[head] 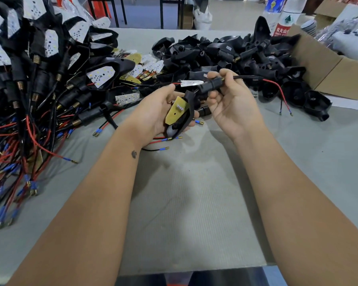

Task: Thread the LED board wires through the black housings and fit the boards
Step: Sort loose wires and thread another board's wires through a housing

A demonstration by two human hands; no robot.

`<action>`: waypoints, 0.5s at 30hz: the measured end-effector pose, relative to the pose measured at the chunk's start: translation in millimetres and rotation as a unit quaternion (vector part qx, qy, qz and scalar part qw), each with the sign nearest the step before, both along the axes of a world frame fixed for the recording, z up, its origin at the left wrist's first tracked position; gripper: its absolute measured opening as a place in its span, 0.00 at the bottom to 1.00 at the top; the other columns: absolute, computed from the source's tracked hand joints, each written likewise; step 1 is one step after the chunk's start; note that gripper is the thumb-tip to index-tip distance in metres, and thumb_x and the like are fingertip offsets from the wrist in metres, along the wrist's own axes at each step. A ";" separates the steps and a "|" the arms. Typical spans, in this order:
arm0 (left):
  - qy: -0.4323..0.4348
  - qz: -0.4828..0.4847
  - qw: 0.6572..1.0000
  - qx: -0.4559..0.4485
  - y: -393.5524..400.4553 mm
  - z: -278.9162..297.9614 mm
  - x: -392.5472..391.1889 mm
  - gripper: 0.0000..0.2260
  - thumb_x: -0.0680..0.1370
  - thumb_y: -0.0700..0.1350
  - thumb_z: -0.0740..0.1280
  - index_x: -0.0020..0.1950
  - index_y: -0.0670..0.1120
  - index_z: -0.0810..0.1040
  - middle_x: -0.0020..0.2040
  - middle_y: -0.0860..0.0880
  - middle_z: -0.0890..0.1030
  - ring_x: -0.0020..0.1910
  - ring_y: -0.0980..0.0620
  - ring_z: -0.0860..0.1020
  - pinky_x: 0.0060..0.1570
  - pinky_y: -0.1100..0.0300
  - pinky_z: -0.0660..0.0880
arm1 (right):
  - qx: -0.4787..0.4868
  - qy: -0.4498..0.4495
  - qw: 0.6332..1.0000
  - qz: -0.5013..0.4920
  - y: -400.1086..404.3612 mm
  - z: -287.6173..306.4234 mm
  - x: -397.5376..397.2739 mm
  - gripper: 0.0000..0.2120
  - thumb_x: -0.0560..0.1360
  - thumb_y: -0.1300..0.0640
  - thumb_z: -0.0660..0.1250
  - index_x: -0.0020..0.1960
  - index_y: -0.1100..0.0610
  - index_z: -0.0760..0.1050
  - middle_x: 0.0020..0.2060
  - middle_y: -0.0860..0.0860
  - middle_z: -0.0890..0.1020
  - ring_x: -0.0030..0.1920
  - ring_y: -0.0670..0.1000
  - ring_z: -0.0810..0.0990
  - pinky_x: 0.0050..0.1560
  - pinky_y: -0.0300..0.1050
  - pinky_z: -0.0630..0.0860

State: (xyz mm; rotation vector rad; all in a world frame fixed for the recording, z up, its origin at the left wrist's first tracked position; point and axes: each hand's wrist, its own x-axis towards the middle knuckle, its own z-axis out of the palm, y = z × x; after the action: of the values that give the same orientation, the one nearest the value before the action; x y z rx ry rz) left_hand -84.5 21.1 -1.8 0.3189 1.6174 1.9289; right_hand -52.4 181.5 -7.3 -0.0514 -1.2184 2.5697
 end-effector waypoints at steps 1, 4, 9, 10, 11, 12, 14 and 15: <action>0.010 -0.009 1.000 -0.016 -0.2 0.2 0.6 0.17 0.84 0.48 0.50 0.50 0.41 0.76 0.40 0.40 0.83 0.37 0.44 0.81 0.41 0.56 0.79 | -0.013 0.002 1.000 -0.003 0.9 -1.1 -0.4 0.10 0.85 0.58 0.53 0.49 0.57 0.71 0.40 0.52 0.84 0.28 0.47 0.73 0.29 0.36 0.71; 0.054 -0.006 0.997 -0.060 -1.8 -1.1 -0.3 0.12 0.81 0.45 0.56 0.46 0.43 0.78 0.37 0.46 0.82 0.36 0.48 0.79 0.41 0.56 0.77 | -0.039 0.001 0.999 -0.012 2.3 -3.3 -2.0 0.10 0.85 0.58 0.52 0.49 0.57 0.71 0.38 0.51 0.84 0.28 0.47 0.73 0.29 0.36 0.71; 0.101 0.053 0.992 -0.048 -5.8 -7.8 -7.5 0.09 0.82 0.47 0.61 0.49 0.44 0.77 0.40 0.44 0.79 0.36 0.49 0.79 0.26 0.62 0.74 | -0.058 -0.017 0.997 -0.038 4.4 -2.8 -1.8 0.10 0.84 0.58 0.54 0.50 0.58 0.72 0.39 0.53 0.85 0.28 0.47 0.74 0.30 0.36 0.73; 0.101 0.064 0.992 -0.042 -6.4 -9.1 -8.9 0.09 0.82 0.48 0.62 0.47 0.45 0.78 0.40 0.45 0.80 0.37 0.48 0.78 0.26 0.63 0.72 | -0.061 -0.026 0.997 -0.033 4.0 -2.6 -1.4 0.10 0.84 0.57 0.55 0.49 0.58 0.73 0.39 0.53 0.84 0.29 0.47 0.75 0.31 0.36 0.74; 0.101 0.075 0.991 -0.039 -6.3 -10.3 -10.0 0.10 0.82 0.49 0.62 0.45 0.47 0.78 0.40 0.45 0.80 0.37 0.48 0.77 0.26 0.63 0.71 | -0.056 -0.041 0.997 -0.023 2.7 -2.6 -1.3 0.10 0.83 0.56 0.57 0.48 0.59 0.73 0.39 0.54 0.84 0.30 0.47 0.76 0.32 0.36 0.76; 0.103 0.088 0.990 -0.038 -5.4 -11.6 -11.0 0.10 0.82 0.49 0.63 0.45 0.48 0.79 0.41 0.46 0.80 0.38 0.48 0.77 0.27 0.63 0.72 | -0.037 -0.060 0.997 -0.012 0.5 -2.7 -1.6 0.10 0.82 0.55 0.59 0.47 0.59 0.74 0.39 0.54 0.83 0.30 0.47 0.78 0.33 0.36 0.77; 0.119 0.116 0.985 -0.037 -1.4 -14.7 -11.3 0.07 0.82 0.48 0.64 0.47 0.49 0.80 0.42 0.48 0.80 0.39 0.52 0.78 0.31 0.64 0.74 | 0.040 -0.099 0.994 0.004 -7.6 -4.1 -2.6 0.08 0.81 0.55 0.62 0.47 0.59 0.75 0.39 0.55 0.81 0.30 0.47 0.79 0.32 0.36 0.77; 0.131 0.128 0.982 -0.036 0.9 -16.0 -10.8 0.05 0.81 0.47 0.65 0.49 0.50 0.79 0.43 0.49 0.81 0.38 0.55 0.79 0.32 0.65 0.75 | 0.091 -0.114 0.989 0.002 -12.3 -5.6 -3.7 0.07 0.81 0.56 0.63 0.49 0.59 0.75 0.41 0.57 0.80 0.29 0.48 0.78 0.31 0.37 0.77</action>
State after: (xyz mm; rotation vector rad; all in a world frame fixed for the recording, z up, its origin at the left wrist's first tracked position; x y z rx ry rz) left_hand -95.3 22.0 -17.9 0.3624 1.9780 2.0810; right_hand -56.1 169.2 -12.9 -0.3101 -1.5305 2.4966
